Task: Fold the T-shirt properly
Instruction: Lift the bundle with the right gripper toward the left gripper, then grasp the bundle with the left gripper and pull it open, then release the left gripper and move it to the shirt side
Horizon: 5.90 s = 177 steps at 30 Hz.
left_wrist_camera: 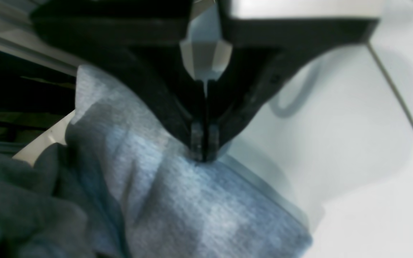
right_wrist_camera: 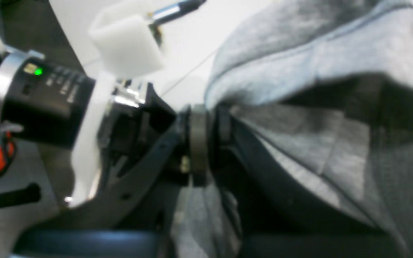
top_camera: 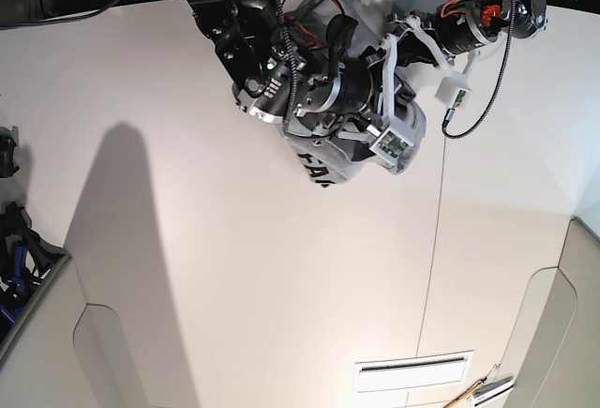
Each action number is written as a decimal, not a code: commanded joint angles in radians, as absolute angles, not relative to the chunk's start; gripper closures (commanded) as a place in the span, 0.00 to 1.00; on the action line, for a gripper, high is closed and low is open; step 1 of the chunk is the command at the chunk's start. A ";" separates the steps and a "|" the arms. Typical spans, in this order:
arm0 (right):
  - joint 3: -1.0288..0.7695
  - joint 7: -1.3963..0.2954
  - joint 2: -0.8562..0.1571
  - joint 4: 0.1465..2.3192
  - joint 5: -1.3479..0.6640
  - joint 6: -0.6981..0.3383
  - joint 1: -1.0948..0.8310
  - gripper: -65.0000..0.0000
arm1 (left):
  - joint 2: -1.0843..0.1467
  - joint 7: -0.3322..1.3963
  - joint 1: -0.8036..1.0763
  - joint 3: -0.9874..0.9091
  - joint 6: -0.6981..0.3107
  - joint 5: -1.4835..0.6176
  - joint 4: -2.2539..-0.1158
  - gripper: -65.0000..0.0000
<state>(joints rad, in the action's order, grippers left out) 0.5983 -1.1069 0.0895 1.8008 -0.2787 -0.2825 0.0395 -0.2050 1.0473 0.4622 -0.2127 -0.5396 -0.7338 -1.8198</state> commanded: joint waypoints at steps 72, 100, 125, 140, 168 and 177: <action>-0.207 -1.164 -0.135 2.041 -0.480 -0.407 -0.254 0.63 | -0.161 0.978 0.465 0.019 -0.640 -0.723 -2.289 0.65; -0.207 -1.167 -0.135 2.040 -0.550 -0.427 -0.294 0.63 | -0.161 0.854 0.466 0.223 -0.426 -0.207 -2.210 0.62; -0.207 -1.163 -0.136 2.040 -0.550 -0.435 -0.291 0.63 | -0.170 1.042 0.501 0.223 -0.490 -0.302 -2.245 1.00; -0.207 -1.159 -0.136 2.040 -0.550 -0.435 -0.291 0.63 | -0.169 1.119 0.667 0.223 -0.540 -0.417 -2.356 1.00; -0.207 -1.159 -0.136 2.041 -0.546 -0.435 -0.291 0.63 | -0.170 1.058 0.527 0.137 -0.521 -0.422 -2.356 0.62; -0.207 -1.158 -0.136 2.040 -0.546 -0.435 -0.291 0.63 | -0.169 0.892 0.429 -0.150 -0.453 -0.428 -2.356 0.62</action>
<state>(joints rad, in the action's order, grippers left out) -0.2050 -1.1782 -0.1303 2.0251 -0.5308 -0.4301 -0.2989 -0.1665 0.9176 0.4297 -0.1516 -0.4496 -0.4156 -2.3363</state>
